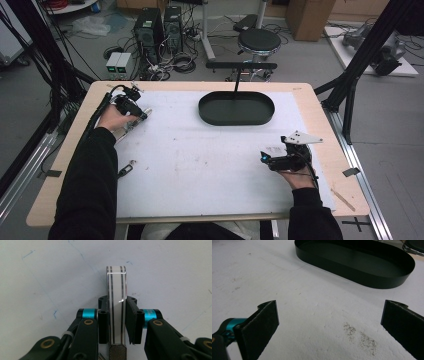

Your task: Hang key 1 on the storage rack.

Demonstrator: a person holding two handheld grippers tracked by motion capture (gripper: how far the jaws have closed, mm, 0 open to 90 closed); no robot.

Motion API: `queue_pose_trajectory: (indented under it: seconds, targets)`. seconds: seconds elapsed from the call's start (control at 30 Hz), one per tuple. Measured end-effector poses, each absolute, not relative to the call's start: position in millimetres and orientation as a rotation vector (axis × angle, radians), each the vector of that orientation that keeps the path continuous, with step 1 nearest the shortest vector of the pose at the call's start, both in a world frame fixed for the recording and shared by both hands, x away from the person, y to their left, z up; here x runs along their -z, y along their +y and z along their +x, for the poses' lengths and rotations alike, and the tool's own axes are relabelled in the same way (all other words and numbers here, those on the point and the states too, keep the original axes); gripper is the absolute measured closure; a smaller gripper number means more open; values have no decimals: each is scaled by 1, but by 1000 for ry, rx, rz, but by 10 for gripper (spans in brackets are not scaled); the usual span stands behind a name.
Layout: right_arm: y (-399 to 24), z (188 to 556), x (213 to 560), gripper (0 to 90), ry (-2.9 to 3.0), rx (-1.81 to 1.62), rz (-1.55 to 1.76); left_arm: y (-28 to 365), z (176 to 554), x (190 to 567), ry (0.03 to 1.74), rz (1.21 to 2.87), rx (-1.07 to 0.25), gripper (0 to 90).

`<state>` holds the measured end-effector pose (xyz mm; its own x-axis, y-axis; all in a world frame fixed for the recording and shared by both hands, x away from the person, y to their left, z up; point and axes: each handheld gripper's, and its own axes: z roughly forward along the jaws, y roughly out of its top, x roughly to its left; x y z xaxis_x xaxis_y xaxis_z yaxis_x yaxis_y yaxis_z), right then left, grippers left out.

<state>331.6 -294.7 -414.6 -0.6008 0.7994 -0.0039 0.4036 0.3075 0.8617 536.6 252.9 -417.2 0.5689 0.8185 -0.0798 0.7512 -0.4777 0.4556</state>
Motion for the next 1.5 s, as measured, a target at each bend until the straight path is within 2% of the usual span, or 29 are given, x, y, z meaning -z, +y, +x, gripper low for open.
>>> queue_pose_trajectory:
  seconds: [0.2, 0.47, 0.93, 1.5]
  targets:
    - [-295, 332, 414, 6, 2141, -1227, 1064, 254, 534, 415, 1237, 2373, -179, 746]
    - [-295, 331, 414, 6, 2139, -1234, 1058, 260, 524, 389, 1182, 2313, -175, 747]
    - [-295, 332, 412, 6, 2135, -1254, 1050, 278, 494, 330, 1123, 2193, -272, 746]
    - [-294, 331, 411, 6, 2135, -1263, 1042, 294, 470, 287, 1099, 2097, -326, 747]
